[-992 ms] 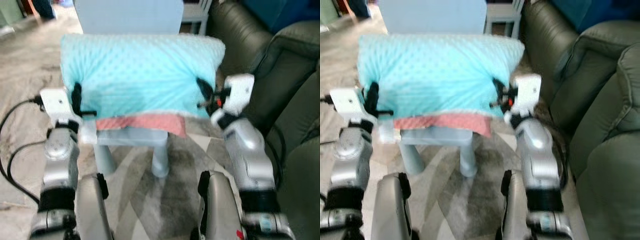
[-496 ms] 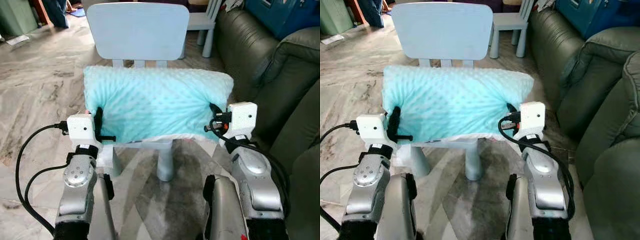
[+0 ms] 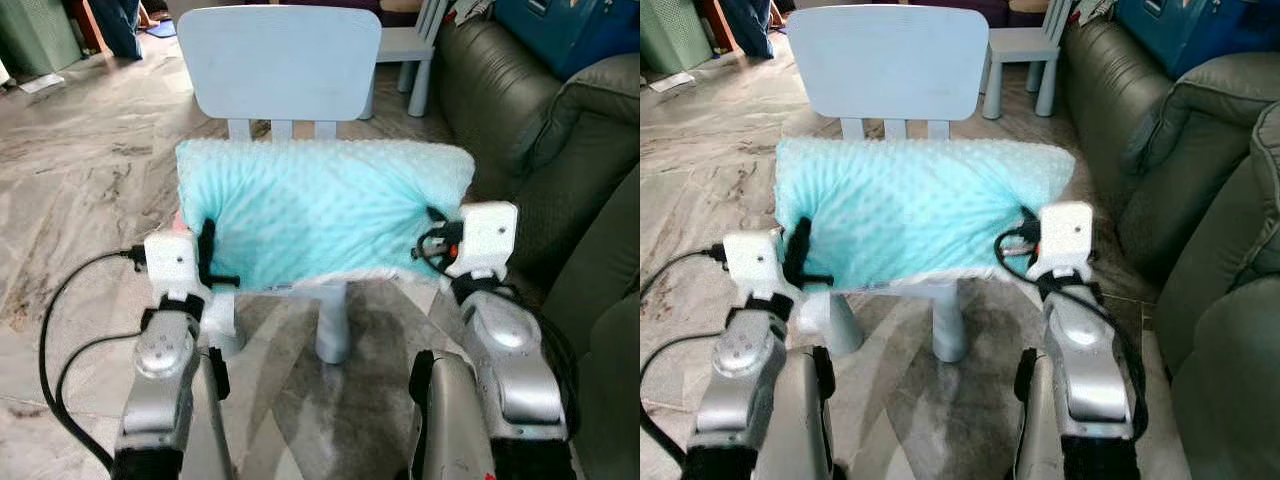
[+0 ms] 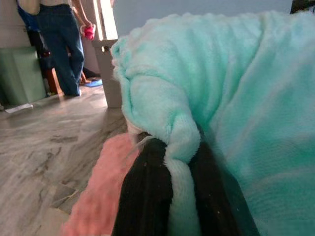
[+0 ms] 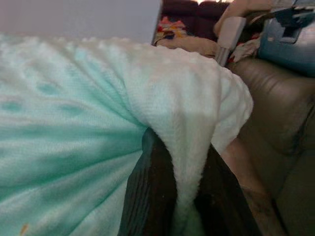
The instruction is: Move the pillow to the sofa
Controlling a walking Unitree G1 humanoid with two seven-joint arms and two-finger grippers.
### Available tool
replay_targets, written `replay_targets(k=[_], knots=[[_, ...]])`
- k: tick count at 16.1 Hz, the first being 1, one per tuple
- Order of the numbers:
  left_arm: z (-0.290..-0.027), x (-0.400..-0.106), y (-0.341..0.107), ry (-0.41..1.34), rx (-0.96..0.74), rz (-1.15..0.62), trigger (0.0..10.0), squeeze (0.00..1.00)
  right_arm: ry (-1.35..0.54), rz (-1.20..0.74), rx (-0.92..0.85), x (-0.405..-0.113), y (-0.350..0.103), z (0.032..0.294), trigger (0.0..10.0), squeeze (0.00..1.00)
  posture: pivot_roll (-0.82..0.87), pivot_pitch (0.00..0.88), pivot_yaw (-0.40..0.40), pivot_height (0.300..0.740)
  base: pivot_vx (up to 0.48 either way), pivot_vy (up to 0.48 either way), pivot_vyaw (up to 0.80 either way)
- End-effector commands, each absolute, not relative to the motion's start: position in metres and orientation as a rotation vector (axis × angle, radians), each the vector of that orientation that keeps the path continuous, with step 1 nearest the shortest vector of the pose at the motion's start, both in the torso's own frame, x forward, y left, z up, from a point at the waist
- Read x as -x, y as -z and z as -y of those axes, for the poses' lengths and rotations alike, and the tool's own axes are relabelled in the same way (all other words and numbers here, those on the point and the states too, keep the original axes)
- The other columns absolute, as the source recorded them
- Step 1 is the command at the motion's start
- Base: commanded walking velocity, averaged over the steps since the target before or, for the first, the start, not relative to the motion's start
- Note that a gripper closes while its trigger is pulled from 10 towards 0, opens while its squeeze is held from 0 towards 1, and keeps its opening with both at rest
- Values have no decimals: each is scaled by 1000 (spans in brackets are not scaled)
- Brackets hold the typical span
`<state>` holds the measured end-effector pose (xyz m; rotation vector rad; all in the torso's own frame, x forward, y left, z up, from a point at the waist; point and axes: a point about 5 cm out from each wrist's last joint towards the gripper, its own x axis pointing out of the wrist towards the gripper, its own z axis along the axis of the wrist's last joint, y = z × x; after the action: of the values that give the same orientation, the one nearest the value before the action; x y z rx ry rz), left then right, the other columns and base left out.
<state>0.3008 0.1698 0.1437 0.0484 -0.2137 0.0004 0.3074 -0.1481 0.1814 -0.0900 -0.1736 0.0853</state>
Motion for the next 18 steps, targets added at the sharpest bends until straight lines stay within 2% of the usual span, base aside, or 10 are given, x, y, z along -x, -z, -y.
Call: replay_targets(k=[1,6,18], knots=[[-176,-301,-145,-34,-52,211,10000,0,-53,202,86,-308,-190,152,10000,0,-25,0,10,385,0,0,0],[-170,-301,-143,-6,-47,188,10000,0,-47,197,54,-306,-192,152,10000,0,-30,0,15,395,0,0,0],[-164,-305,-143,34,-44,182,10000,0,-56,185,47,-310,-191,153,10000,0,-34,0,18,545,0,0,0]])
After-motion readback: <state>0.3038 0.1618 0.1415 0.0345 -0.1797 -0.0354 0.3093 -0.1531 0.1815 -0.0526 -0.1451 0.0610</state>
